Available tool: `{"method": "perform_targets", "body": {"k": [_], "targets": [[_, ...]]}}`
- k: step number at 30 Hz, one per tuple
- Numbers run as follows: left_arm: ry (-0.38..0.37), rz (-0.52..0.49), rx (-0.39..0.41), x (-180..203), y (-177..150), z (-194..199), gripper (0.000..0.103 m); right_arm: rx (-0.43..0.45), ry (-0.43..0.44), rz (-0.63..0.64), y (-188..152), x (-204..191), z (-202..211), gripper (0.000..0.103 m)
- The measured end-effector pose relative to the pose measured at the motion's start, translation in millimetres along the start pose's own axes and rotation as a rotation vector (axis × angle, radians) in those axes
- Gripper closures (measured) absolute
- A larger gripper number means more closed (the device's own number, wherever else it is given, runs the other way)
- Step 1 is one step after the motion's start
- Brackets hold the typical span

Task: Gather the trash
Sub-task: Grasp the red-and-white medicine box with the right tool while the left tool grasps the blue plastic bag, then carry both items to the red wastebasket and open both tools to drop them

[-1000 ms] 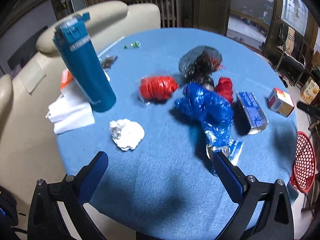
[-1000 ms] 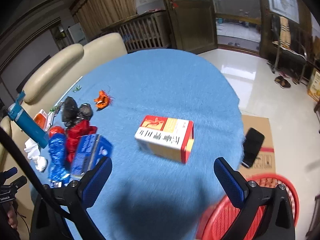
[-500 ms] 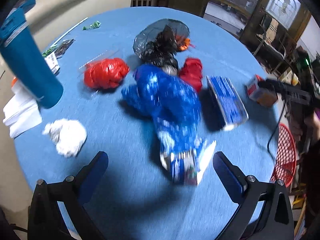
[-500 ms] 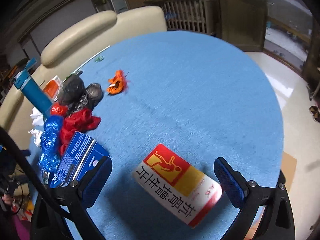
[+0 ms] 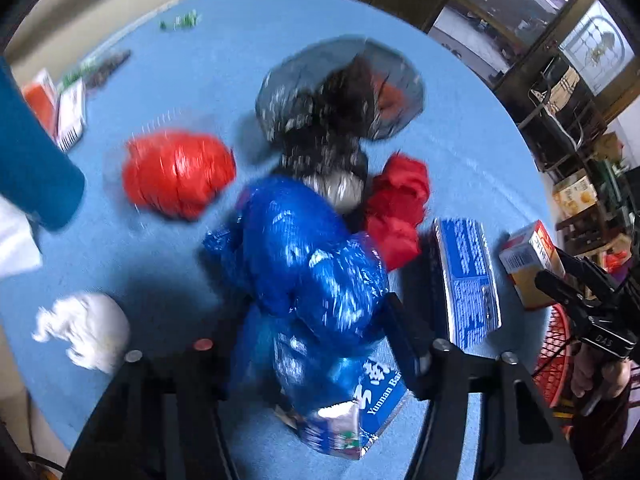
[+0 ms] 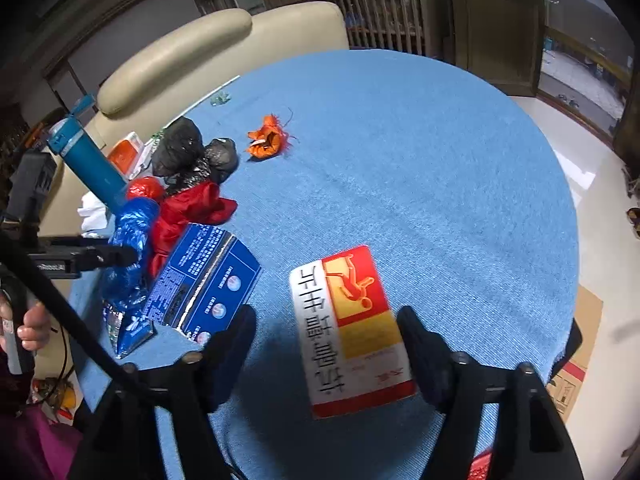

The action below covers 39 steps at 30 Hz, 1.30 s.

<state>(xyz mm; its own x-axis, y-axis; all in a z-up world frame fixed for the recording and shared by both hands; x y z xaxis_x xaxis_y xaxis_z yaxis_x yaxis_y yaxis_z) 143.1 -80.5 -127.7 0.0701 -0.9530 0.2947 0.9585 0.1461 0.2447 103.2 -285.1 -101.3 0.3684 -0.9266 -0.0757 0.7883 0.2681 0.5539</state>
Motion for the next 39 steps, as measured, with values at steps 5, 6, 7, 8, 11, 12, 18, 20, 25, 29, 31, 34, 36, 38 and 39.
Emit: {"method": "perform_targets", "body": {"k": [5, 6, 7, 8, 11, 12, 18, 20, 25, 29, 31, 34, 36, 38, 39], "targets": [[-0.030, 0.005, 0.024, -13.4, -5.2, 7.1, 0.061, -0.023, -0.075, 0.030, 1.4, -4.0, -9.9, 0.047], [-0.036, 0.005, 0.029, -15.6, -5.7, 10.5, 0.063, -0.023, -0.083, 0.023, 1.1, -4.1, -10.1, 0.049], [-0.040, -0.002, 0.042, -17.6, -6.6, 16.1, 0.065, -0.014, -0.086, 0.007, 0.7, -3.9, -8.8, 0.049], [-0.042, -0.010, 0.051, -20.4, -7.5, 19.6, 0.068, -0.004, -0.085, -0.003, 0.4, -4.8, -7.5, 0.050], [-0.058, -0.032, 0.078, -30.1, -10.3, 36.6, 0.081, 0.039, -0.081, -0.022, -4.5, -12.1, 4.2, 0.051], [-0.062, -0.032, 0.083, -31.6, -10.3, 40.8, 0.082, 0.049, -0.083, -0.026, -5.6, -14.9, 8.1, 0.051], [-0.095, -0.072, 0.150, -28.8, -26.5, 79.1, 0.082, 0.157, -0.046, -0.112, -19.3, -27.5, 48.4, 0.051], [-0.103, -0.112, 0.176, -16.9, -34.1, 92.4, 0.082, 0.192, -0.038, -0.141, -27.4, -30.8, 64.4, 0.051], [-0.130, -0.227, 0.242, 22.5, -53.0, 120.6, 0.081, 0.277, -0.022, -0.200, -48.2, -37.8, 104.5, 0.051], [-0.176, -0.341, 0.270, 58.9, -72.6, 140.4, 0.081, 0.320, -0.040, -0.236, -71.2, -35.5, 137.6, 0.051], [-0.194, -0.411, 0.257, 82.3, -85.4, 141.0, 0.081, 0.336, -0.061, -0.251, -83.1, -31.0, 150.8, 0.051], [-0.219, -0.497, 0.208, 117.6, -103.6, 131.5, 0.081, 0.354, -0.108, -0.291, -109.1, -17.1, 176.5, 0.051], [-0.228, -0.564, 0.164, 142.9, -119.1, 118.8, 0.081, 0.361, -0.140, -0.331, -125.4, -5.5, 186.0, 0.051], [-0.233, -0.636, 0.114, 172.0, -136.2, 102.4, 0.081, 0.367, -0.154, -0.385, -144.1, 9.5, 193.3, 0.051], [-0.236, -0.654, 0.101, 178.9, -142.6, 101.2, 0.081, 0.368, -0.162, -0.416, -154.0, 18.1, 196.2, 0.051]]}}
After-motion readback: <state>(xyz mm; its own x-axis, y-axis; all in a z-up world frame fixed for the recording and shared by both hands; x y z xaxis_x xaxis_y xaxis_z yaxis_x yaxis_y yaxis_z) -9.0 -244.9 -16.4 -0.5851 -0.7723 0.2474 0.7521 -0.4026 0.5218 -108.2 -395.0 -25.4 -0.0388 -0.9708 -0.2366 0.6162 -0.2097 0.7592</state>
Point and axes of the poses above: each gripper's, at about its wrist camera, not at the fingertips, and z roughly against the way its jaws point, x to its right, y to its top, the point moved 3 cm from there along -z, roughly the way its jaws point, and after that the axes turned 13 degrees about z, right-handed, at the moved point
